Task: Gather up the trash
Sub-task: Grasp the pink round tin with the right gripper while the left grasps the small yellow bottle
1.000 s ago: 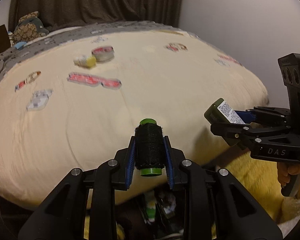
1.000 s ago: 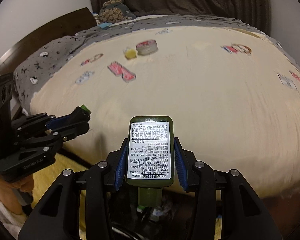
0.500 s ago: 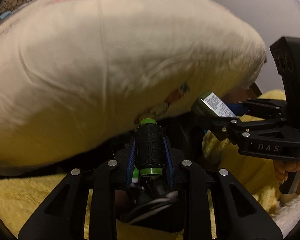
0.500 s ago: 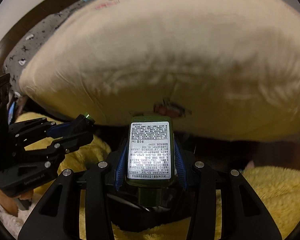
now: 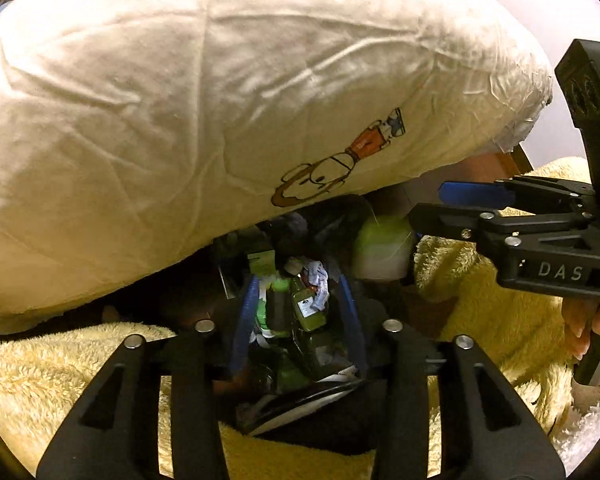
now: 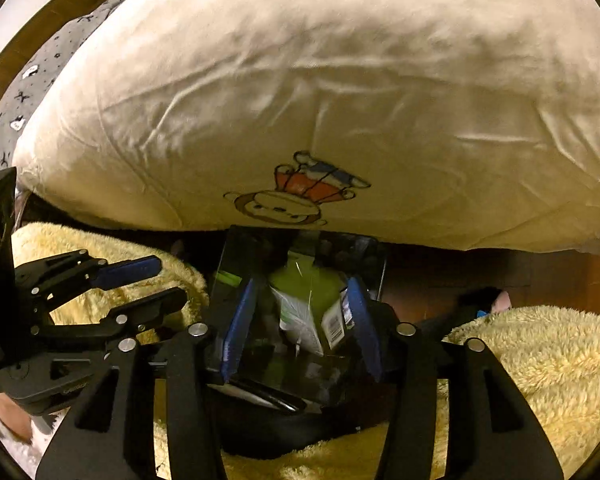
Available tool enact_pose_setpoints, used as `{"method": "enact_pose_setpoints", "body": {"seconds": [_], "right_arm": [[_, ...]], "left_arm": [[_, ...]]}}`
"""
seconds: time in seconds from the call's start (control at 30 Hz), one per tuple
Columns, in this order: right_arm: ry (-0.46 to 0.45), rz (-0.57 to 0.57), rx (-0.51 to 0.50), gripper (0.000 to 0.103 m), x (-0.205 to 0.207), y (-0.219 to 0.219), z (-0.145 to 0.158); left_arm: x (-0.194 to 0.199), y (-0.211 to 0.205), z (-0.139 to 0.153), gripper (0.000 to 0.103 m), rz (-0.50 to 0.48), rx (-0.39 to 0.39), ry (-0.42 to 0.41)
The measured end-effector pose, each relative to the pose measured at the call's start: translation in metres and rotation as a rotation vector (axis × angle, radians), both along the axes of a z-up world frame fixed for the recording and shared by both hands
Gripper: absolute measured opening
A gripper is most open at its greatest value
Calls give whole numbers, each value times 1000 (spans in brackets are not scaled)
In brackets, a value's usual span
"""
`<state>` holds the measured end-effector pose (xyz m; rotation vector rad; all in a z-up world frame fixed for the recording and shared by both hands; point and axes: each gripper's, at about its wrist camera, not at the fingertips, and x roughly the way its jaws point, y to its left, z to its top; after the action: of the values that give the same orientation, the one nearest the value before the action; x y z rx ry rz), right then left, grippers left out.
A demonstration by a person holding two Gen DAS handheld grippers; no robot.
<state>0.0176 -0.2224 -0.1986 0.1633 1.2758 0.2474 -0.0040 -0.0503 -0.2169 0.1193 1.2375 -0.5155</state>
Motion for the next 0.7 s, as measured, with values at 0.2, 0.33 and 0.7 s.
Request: {"method": "enact_pose_setpoints", "body": {"seconds": [0.2,0.33,0.7], "right_arm": [[-40,3,1,51,3,-4,18],[-141,18,25,53,10,-6,52],[-354,73,-75,66,100,14,131]], "left_arm": [[2,8,17,46,21,-2,-42],[8,18,38,53,38,-12,-100],[78,67,111,63,192,22,-281]]}}
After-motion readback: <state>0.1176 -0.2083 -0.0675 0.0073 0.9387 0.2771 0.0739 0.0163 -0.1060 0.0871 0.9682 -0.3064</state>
